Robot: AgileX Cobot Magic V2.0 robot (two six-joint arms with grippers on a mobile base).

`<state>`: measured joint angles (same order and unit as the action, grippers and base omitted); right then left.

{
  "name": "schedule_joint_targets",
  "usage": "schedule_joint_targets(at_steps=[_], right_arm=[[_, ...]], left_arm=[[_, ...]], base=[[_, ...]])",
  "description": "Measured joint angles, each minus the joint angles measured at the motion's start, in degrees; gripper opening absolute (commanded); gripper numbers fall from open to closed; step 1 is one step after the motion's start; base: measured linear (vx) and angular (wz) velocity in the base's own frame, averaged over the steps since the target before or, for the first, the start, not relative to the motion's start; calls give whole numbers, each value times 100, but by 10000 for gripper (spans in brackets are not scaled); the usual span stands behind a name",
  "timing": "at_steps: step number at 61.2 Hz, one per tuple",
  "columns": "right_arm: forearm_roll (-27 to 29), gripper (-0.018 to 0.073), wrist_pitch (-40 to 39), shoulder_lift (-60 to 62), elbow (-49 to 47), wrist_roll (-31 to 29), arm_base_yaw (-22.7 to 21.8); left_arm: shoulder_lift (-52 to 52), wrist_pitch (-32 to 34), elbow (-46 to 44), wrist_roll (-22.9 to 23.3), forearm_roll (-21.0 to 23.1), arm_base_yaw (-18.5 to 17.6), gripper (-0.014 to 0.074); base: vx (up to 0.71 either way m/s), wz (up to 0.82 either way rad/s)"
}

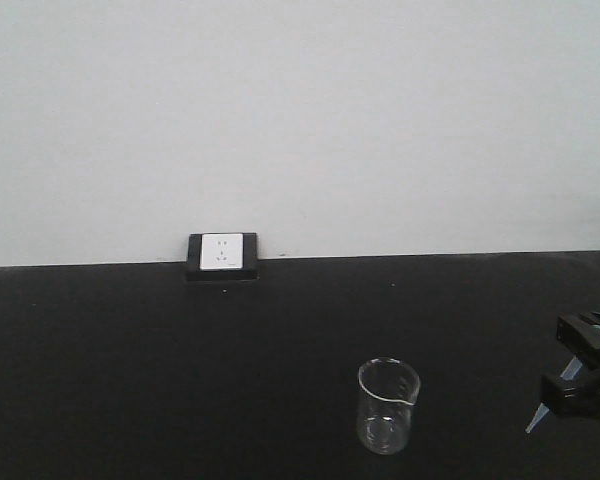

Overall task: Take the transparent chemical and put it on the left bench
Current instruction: 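Turn the base away from the bench holding the pipette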

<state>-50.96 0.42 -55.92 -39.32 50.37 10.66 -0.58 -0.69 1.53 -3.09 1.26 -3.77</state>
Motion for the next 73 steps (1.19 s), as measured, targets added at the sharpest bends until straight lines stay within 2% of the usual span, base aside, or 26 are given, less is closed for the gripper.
schedule_joint_targets(at_steps=[39, 55, 73], right_arm=[[0, -4, 27, 0, 0, 0, 0], [0, -4, 27, 0, 0, 1, 0], [0, -4, 27, 0, 0, 1, 0]], left_arm=[[0, 0, 0, 0, 0, 0, -4], [0, 0, 0, 0, 0, 0, -4], [0, 0, 0, 0, 0, 0, -4]], base=[[-22, -30], [-36, 13], [-41, 43]])
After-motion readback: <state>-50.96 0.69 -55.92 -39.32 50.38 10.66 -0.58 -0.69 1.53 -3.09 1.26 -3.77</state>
